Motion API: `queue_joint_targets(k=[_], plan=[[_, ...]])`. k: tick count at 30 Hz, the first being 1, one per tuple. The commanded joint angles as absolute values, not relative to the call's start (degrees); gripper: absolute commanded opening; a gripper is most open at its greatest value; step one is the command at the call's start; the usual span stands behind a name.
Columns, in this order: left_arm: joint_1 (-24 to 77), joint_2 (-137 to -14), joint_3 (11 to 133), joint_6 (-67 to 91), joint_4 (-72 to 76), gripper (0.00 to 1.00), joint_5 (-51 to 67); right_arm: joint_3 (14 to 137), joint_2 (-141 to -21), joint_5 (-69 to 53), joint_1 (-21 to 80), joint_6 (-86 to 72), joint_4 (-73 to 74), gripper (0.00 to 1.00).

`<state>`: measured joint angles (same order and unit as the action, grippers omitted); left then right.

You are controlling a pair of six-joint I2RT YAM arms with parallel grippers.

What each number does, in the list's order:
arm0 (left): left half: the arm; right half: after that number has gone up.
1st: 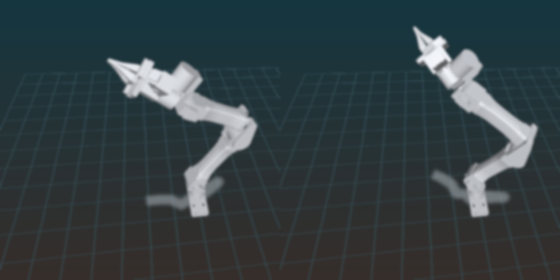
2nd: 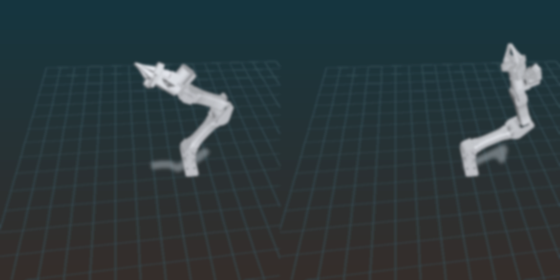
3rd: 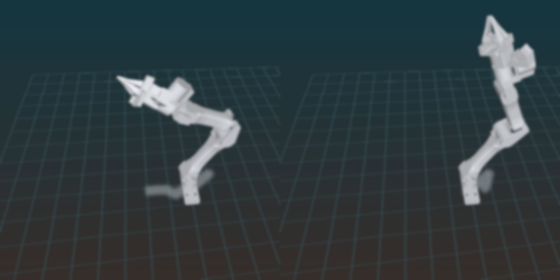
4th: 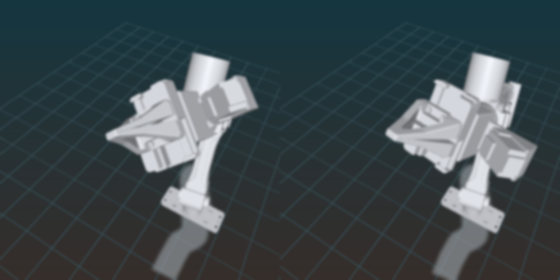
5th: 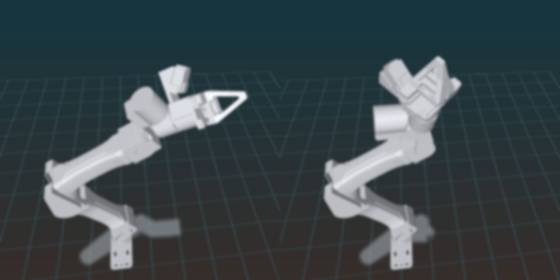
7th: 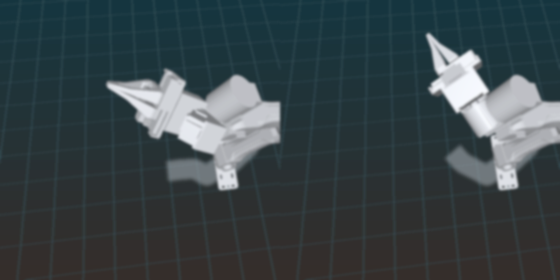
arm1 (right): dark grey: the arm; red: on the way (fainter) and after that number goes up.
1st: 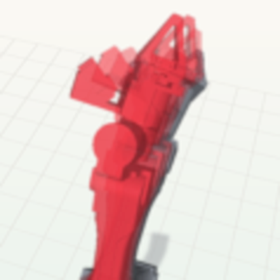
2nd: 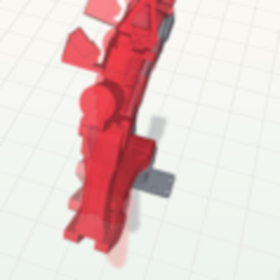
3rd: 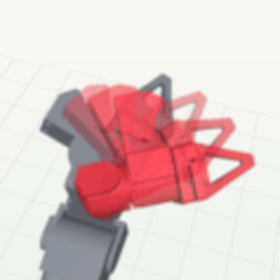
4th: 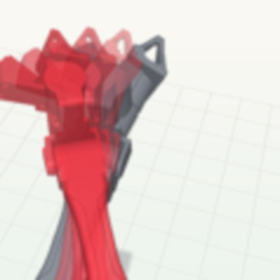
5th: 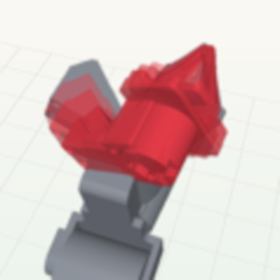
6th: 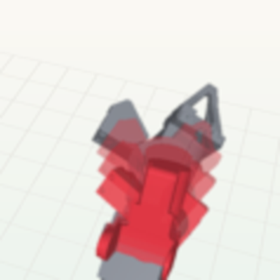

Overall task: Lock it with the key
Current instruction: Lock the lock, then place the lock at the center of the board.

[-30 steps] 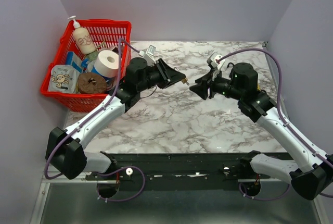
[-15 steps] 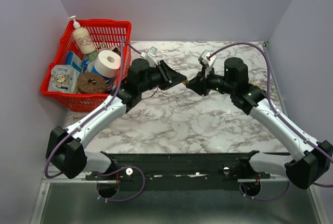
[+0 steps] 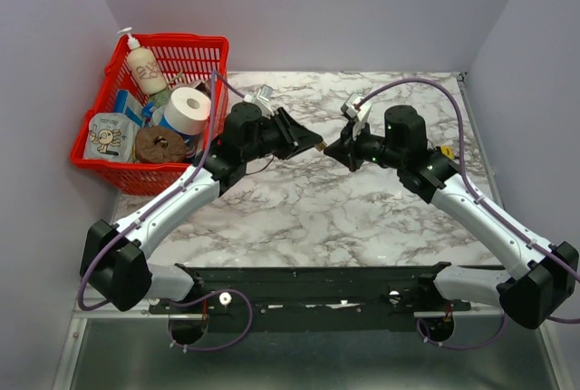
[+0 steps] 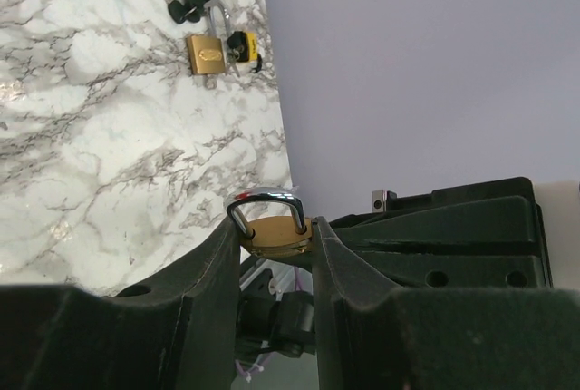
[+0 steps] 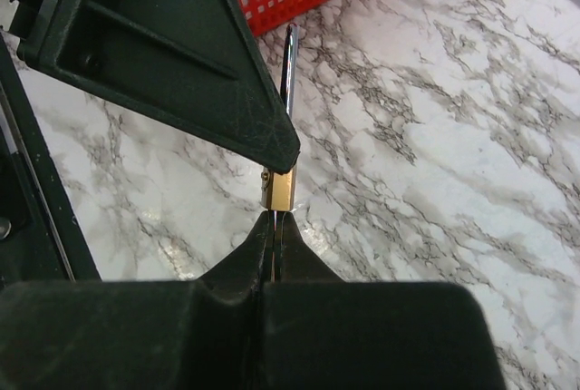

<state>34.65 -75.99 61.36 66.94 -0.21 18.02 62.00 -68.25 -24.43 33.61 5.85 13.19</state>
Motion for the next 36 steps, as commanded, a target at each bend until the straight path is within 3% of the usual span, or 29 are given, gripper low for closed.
queue_joint_targets(k=[1, 7, 19, 23, 36], plan=[[32.61, -77.34, 65.56, 63.64, -3.07, 0.0, 13.1, 59.34, -66.19, -24.35, 35.16, 2.74, 11.43, 0.01], [30.06, -79.54, 69.6, 58.99, -5.45, 0.0, 10.9, 57.22, -64.95, -23.55, 35.16, -2.0, 10.9, 0.01], [29.8, -92.44, 85.07, 18.14, -34.08, 0.0, 2.47, 58.0, -67.59, -20.92, 32.7, -6.59, 13.27, 0.01], [29.18, -100.97, 90.95, 15.64, -44.09, 0.0, 0.44, 59.15, -68.9, -21.01, 31.38, -6.06, 13.53, 0.01], [26.28, -118.03, 100.99, 14.85, -47.11, 0.0, -5.54, 59.06, -70.49, -20.57, 29.8, -5.71, 14.85, 0.01]])
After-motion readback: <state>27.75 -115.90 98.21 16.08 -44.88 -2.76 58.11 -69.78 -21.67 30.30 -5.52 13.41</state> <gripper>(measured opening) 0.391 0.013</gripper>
